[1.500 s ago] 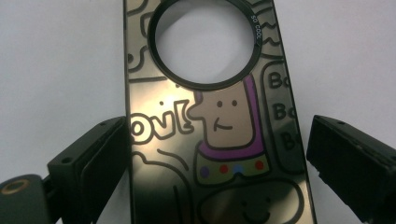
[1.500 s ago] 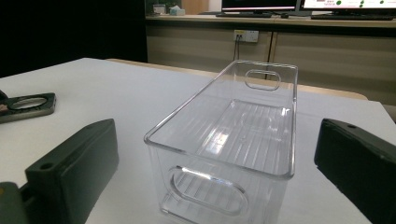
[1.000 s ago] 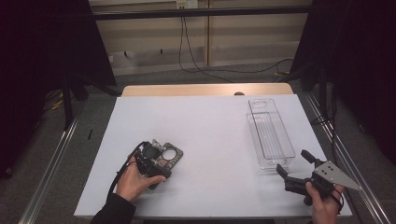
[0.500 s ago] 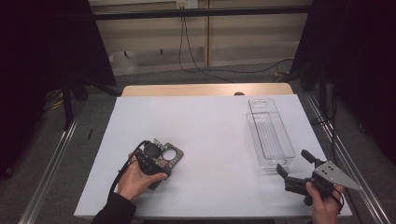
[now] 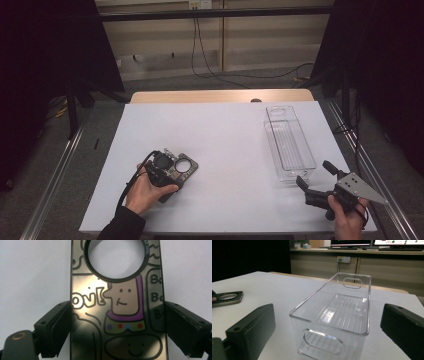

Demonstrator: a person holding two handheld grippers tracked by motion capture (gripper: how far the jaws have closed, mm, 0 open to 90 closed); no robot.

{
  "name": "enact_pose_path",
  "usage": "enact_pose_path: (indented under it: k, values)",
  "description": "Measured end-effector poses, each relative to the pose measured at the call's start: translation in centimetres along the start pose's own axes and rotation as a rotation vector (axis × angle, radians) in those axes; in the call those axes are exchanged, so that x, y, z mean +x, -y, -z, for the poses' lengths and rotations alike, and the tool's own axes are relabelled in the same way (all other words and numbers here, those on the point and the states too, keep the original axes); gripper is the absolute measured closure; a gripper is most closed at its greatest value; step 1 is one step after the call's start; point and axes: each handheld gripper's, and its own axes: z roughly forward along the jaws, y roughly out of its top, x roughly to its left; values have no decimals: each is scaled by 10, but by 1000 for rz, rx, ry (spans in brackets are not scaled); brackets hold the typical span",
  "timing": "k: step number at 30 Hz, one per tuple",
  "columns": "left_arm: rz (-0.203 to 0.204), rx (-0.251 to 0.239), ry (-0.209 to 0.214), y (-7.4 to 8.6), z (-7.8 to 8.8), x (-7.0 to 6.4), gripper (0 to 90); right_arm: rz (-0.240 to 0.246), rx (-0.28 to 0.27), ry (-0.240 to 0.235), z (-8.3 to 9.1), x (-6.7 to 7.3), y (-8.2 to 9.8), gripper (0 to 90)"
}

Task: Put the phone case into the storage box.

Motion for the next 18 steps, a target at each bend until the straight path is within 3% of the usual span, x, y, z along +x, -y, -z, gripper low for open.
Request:
enact_pose_path:
  k: [8,15,18]
  values:
    - [0,-1,1,0,2,1,126,0,0,-1,0,0,0,0]
    - [64,-48,26,3,3,5,126,0,-1,0,1,0,0,0]
    - [65,-72,35,5,5,7,125,1,-1,0,1,0,0,0]
